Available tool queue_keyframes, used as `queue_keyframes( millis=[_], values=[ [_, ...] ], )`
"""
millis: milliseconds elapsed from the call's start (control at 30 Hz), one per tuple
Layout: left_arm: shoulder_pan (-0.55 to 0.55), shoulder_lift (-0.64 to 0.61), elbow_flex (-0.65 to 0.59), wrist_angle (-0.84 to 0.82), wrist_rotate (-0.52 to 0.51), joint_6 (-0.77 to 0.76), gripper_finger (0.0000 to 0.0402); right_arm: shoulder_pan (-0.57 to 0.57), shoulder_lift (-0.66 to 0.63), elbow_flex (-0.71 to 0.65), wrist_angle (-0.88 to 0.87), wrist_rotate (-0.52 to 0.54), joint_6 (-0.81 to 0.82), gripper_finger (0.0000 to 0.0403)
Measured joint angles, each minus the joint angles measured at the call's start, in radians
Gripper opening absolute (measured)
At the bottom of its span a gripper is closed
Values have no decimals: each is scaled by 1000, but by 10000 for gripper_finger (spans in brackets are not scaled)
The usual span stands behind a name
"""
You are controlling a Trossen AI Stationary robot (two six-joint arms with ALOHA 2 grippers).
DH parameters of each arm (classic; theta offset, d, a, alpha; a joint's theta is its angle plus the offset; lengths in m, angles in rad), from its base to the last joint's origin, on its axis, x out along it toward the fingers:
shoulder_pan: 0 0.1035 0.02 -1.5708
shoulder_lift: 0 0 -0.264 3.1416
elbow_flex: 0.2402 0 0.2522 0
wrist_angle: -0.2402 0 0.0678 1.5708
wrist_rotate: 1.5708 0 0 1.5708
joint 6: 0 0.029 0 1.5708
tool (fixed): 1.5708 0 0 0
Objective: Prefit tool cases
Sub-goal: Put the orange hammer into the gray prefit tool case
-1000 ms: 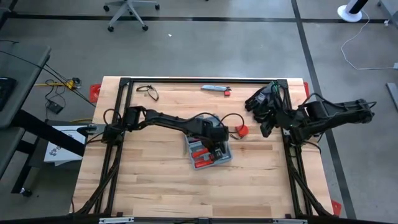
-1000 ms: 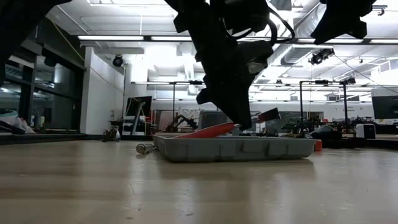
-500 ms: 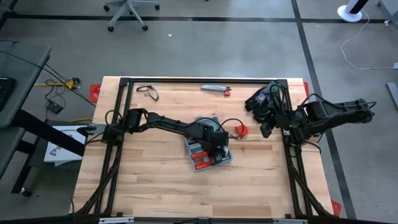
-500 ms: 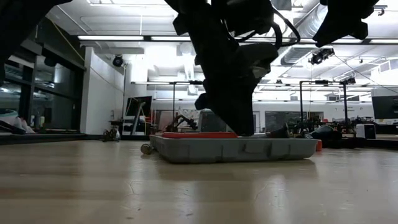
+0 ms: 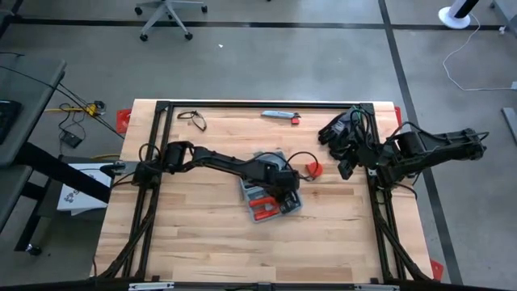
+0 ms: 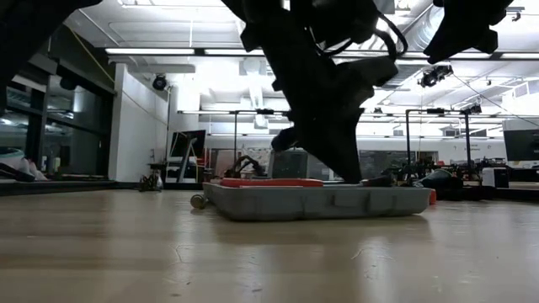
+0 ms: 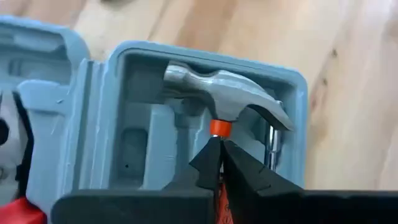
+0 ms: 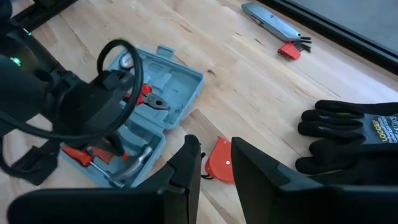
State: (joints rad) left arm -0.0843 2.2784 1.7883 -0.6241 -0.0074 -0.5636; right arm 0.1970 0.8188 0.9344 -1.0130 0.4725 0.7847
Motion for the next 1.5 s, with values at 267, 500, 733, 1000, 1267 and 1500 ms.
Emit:
queue_keyframes(
  millis=[267,500,733,1000,1267,1500],
  values=[
    [16,-26,-5,-14,-223,-90,12,0,0,0,0,-3,0,83],
    [11,-33,-5,72,-98,-32,7,0,0,-1,0,6,-5,83],
    [63,-10,-7,-29,-200,-143,7,0,0,-1,0,23,-8,83],
    [83,-19,-2,37,-100,-119,7,0,0,-1,-24,23,-3,83],
    [34,-19,-9,69,-15,-100,7,0,0,-1,-42,23,-1,83],
    [-50,-20,-43,62,147,15,7,0,0,-1,-45,23,-1,83]
  ],
)
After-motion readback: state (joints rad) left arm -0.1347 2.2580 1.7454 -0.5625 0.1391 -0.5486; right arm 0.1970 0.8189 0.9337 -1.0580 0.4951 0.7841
